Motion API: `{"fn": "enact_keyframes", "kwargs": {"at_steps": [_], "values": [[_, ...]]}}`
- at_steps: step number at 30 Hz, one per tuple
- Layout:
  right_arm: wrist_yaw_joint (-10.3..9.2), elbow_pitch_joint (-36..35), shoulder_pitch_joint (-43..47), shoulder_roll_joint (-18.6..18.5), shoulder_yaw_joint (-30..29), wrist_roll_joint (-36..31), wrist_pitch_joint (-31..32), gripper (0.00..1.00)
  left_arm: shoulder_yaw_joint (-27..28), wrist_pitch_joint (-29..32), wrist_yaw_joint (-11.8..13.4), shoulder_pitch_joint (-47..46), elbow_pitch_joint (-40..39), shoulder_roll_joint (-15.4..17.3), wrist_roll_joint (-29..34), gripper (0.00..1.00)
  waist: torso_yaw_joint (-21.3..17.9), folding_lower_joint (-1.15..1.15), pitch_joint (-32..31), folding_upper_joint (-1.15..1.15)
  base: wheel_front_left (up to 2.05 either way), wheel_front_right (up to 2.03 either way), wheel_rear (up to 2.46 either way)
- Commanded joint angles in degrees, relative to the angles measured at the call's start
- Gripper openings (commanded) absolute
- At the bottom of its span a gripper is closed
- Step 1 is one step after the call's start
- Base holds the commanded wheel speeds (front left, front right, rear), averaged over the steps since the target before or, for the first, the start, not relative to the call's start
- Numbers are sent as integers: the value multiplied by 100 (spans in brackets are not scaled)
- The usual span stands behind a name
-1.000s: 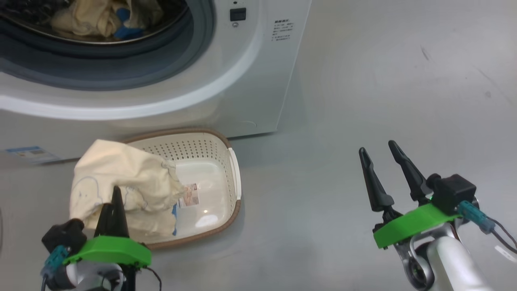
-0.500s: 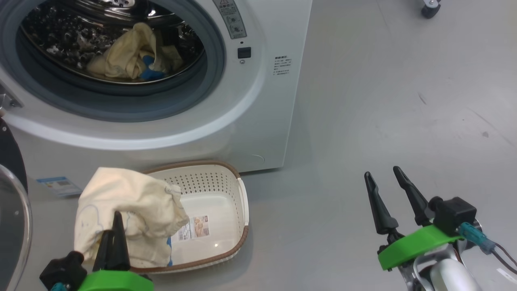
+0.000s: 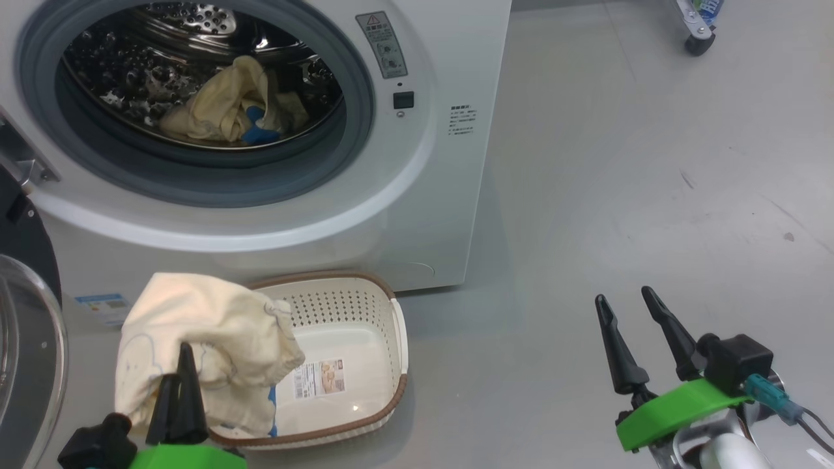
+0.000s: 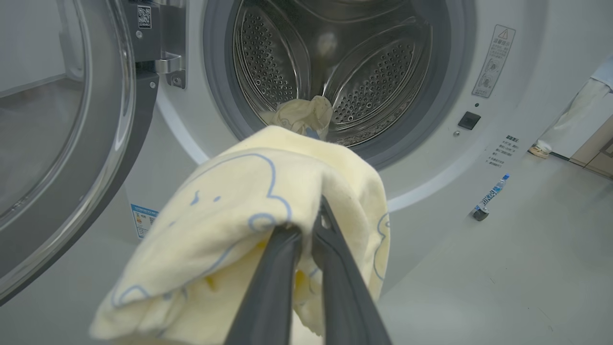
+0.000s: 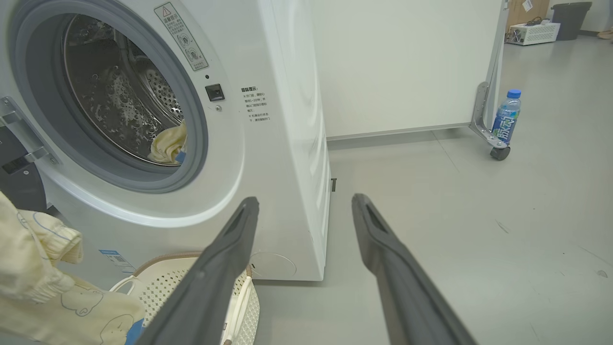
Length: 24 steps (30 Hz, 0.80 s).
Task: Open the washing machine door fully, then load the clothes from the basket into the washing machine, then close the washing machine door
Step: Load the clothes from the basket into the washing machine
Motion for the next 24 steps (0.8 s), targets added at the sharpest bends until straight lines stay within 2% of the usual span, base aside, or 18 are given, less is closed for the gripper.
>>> {"fn": "enact_keyframes", "kwargs": {"at_steps": [1,13,24], "values": [[21,-188,-97,-104,105,-42,-38,100,184,-64,23,-55,-243,42,50,0,4,1,0,0,0,0,0],[21,-220,-142,-89,155,-40,-38,100,103,-64,32,-131,-496,41,220,0,-8,1,187,0,0,0,0],[21,-222,-444,14,267,4,-38,100,-29,-64,-123,-935,-470,139,666,0,-97,1,705,0,0,0,0]]}}
